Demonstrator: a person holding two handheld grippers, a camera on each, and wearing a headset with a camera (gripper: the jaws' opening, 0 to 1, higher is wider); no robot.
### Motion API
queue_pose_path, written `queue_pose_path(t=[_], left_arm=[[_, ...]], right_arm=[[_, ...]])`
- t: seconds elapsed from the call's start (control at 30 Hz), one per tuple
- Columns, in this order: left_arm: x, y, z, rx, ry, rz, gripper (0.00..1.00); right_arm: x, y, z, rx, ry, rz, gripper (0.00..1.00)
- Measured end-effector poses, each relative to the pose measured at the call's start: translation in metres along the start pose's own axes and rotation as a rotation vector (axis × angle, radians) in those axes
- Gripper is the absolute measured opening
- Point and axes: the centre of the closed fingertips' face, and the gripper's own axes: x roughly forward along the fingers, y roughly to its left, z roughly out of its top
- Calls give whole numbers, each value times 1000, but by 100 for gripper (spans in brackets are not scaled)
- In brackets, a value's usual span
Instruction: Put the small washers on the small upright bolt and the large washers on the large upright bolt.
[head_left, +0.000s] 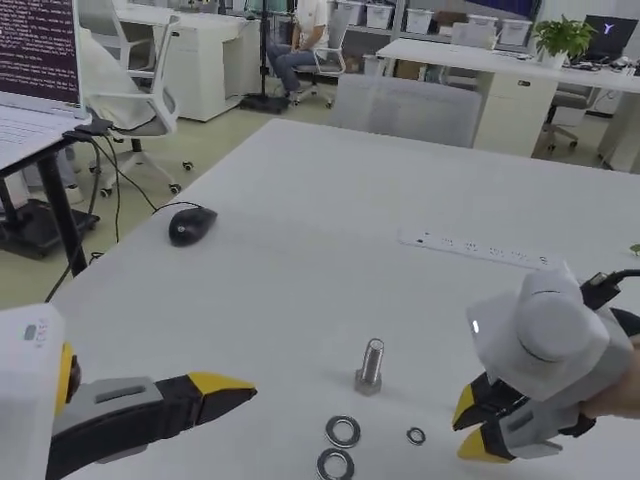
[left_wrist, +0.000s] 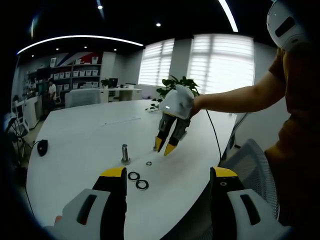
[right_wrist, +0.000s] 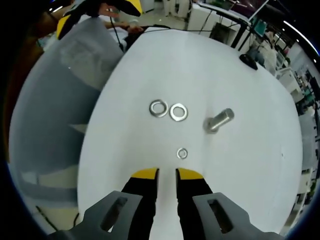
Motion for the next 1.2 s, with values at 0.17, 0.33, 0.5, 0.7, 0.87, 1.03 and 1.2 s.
queue_pose_path(t=[0.17, 0.33, 0.5, 0.7, 0.87, 1.03, 1.2], left_arm=[[-1, 3, -1, -7, -4, 6, 67], [1, 8, -2, -15, -2, 6, 67], [6, 11, -2, -19, 3, 0, 67], [9, 15, -1, -23, 3, -5, 67], [11, 17, -4, -32, 8, -7, 67], [14, 19, -8, -42, 17, -10, 67], [16, 22, -7, -48, 14, -11, 67]], right_arm=[[10, -8, 0, -10, 17, 7, 15], [18, -19, 0, -7, 32, 17, 15], [27, -24, 2, -11, 45, 36, 15], [35, -27, 2, -11, 50, 56, 16], [40, -25, 1, -13, 53, 74, 17], [44, -26, -1, -16, 60, 80, 17], [48, -24, 1, -20, 54, 88, 18]])
